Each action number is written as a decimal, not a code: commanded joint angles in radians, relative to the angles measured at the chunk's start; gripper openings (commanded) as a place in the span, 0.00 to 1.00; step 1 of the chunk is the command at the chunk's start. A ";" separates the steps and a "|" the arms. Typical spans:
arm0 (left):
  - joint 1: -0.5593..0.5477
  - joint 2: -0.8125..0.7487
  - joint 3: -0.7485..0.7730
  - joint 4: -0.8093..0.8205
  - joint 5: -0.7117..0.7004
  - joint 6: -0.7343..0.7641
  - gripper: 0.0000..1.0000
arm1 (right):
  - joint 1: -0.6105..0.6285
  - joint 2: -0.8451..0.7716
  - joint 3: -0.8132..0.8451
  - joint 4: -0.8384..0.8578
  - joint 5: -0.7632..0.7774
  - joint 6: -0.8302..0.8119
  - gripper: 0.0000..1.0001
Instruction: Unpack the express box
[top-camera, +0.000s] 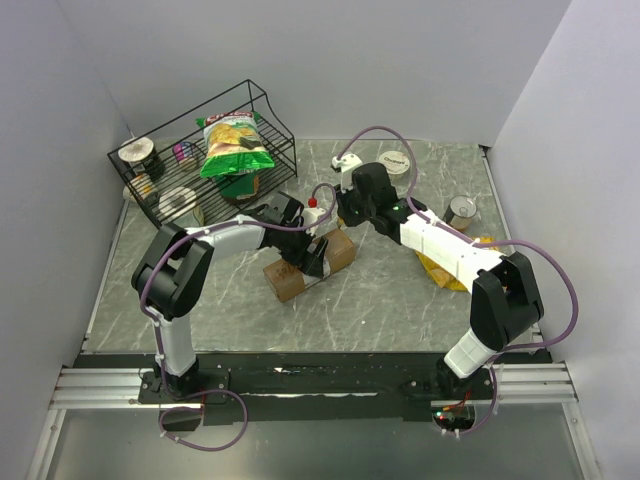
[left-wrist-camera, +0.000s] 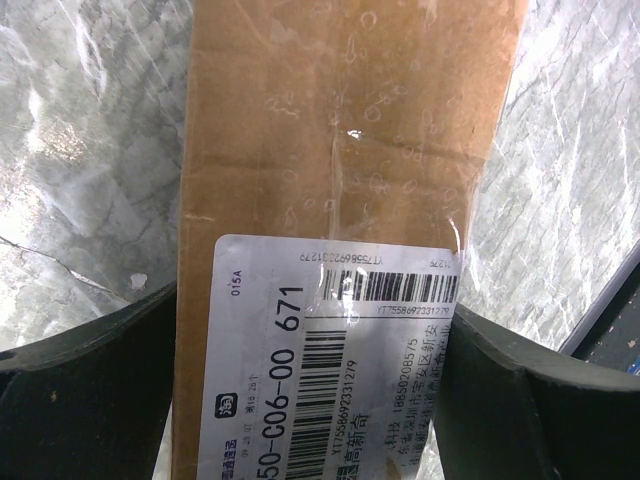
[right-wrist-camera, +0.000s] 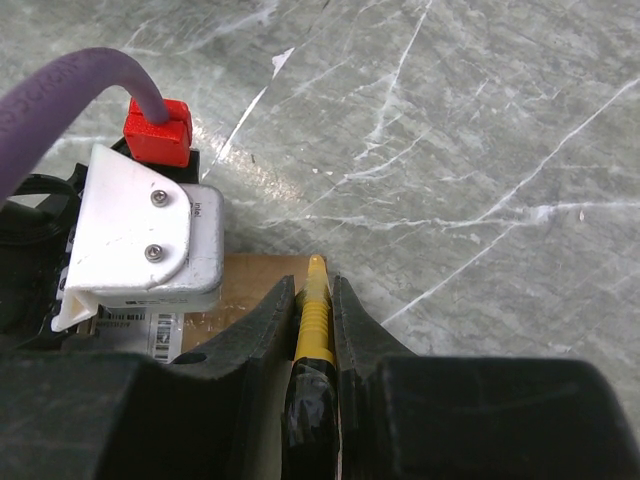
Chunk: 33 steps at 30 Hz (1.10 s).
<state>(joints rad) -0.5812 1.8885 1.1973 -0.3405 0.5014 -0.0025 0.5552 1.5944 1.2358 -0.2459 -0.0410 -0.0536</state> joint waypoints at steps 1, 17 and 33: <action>-0.009 0.090 -0.035 -0.055 0.008 -0.019 0.89 | 0.012 -0.007 -0.004 0.023 0.023 -0.020 0.00; -0.009 0.095 -0.036 -0.055 0.005 -0.016 0.89 | 0.012 -0.027 0.001 0.045 0.047 -0.025 0.00; -0.008 0.092 -0.042 -0.055 0.000 -0.016 0.89 | 0.012 0.022 0.030 0.034 0.021 -0.020 0.00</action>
<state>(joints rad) -0.5800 1.8923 1.2011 -0.3401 0.5076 -0.0048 0.5606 1.6104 1.2362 -0.2325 -0.0189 -0.0792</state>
